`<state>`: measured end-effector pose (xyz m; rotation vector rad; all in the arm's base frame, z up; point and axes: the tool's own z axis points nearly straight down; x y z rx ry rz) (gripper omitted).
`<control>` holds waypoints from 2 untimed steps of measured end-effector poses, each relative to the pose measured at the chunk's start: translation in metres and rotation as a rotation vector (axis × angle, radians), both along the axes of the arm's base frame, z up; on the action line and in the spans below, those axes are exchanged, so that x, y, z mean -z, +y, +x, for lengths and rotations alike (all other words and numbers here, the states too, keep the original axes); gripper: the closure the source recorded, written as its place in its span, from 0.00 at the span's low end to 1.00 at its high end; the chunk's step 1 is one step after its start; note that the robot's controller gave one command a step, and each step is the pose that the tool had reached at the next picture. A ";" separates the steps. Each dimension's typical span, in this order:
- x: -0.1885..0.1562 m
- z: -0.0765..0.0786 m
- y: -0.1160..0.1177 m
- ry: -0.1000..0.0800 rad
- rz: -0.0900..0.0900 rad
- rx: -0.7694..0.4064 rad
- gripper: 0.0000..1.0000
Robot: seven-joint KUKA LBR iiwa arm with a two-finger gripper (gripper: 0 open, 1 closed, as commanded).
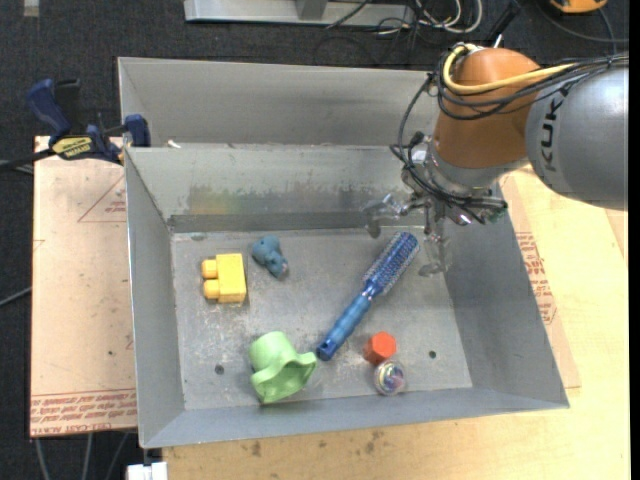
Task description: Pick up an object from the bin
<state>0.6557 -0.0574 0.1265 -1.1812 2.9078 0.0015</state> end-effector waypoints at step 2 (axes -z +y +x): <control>0.058 -0.001 0.008 0.001 0.000 -0.593 0.00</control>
Offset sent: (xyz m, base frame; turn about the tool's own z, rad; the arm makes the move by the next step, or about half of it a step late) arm -0.0023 -0.0053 -0.0115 -0.3685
